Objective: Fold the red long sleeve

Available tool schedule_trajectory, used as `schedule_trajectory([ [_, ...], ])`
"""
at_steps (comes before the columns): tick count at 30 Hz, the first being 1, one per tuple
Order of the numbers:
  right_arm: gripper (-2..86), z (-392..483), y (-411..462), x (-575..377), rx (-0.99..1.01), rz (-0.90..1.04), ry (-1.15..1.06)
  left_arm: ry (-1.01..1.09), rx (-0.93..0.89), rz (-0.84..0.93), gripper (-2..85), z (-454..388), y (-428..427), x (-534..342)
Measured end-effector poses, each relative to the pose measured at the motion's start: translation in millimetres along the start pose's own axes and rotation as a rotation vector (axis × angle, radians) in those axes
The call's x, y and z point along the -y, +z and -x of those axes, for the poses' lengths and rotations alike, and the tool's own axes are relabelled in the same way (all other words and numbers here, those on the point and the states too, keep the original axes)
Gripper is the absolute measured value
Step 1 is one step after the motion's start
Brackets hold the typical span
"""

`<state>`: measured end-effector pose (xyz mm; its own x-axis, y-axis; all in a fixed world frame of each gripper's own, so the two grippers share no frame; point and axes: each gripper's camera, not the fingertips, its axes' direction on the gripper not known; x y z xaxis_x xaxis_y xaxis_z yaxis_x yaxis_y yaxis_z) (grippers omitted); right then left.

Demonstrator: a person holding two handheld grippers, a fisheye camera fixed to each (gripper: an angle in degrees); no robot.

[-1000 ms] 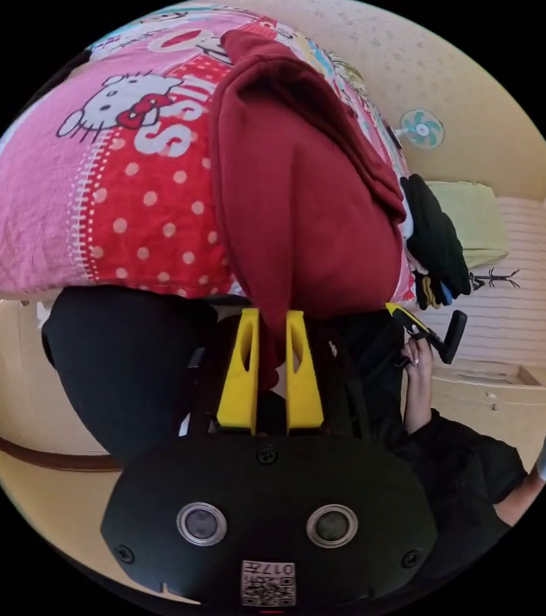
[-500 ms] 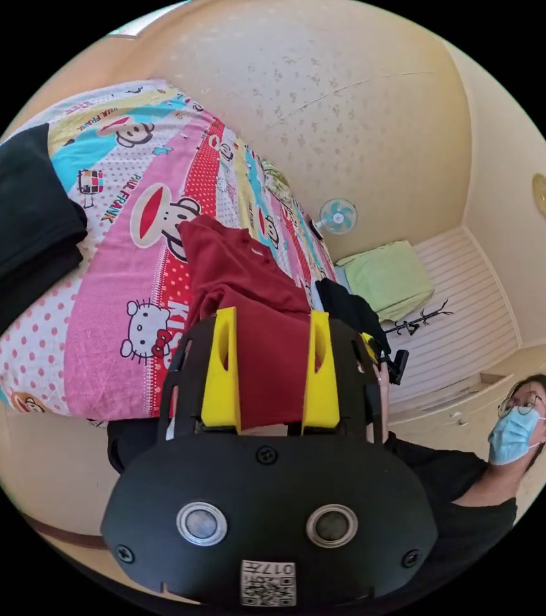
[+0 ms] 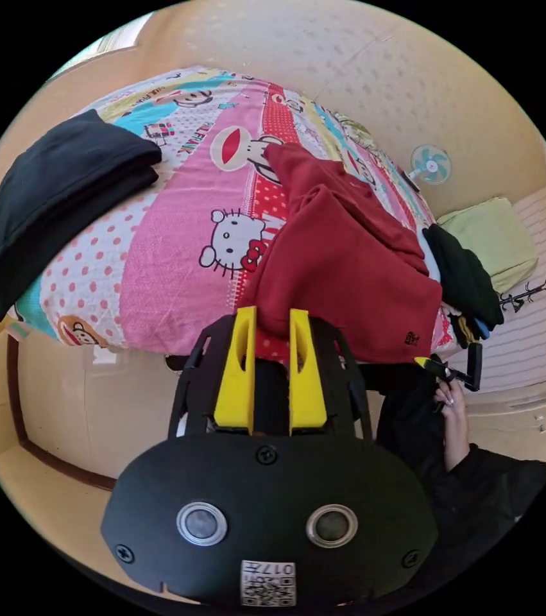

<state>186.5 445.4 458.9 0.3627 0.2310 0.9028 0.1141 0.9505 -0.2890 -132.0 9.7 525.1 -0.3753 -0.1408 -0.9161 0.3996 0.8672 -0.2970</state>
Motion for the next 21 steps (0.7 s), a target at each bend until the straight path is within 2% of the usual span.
schedule_trajectory([
  [2,3.1,15,-28,-2,0.032,-0.028,-0.104,0.056,0.025,-0.013,4.8,-5,-17,-4],
  [4,2.6,25,-59,-7,0.116,-0.054,-0.191,0.088,-0.083,-0.056,3.2,-4,-46,-16],
  [6,2.3,28,-98,-16,0.262,-0.123,-0.218,0.098,-0.393,-0.18,2.1,12,-100,-42],
  [8,2.1,28,-151,-33,0.468,-0.226,-0.261,0.127,-0.584,-0.268,1.7,23,-143,-64],
  [12,1.9,39,-218,-69,0.547,-0.313,-0.375,0.229,-0.765,-0.403,1.2,32,-240,-120],
  [14,1.9,45,-234,-88,0.519,-0.274,-0.347,0.24,-0.741,-0.386,1.2,32,-266,-140],
  [17,2.0,42,-228,-106,0.619,-0.217,-0.246,0.218,-0.738,-0.315,1.2,40,-281,-163],
  [21,2.2,40,-235,-133,0.743,-0.248,-0.234,0.169,-0.958,-0.273,1.6,65,-293,-188],
])
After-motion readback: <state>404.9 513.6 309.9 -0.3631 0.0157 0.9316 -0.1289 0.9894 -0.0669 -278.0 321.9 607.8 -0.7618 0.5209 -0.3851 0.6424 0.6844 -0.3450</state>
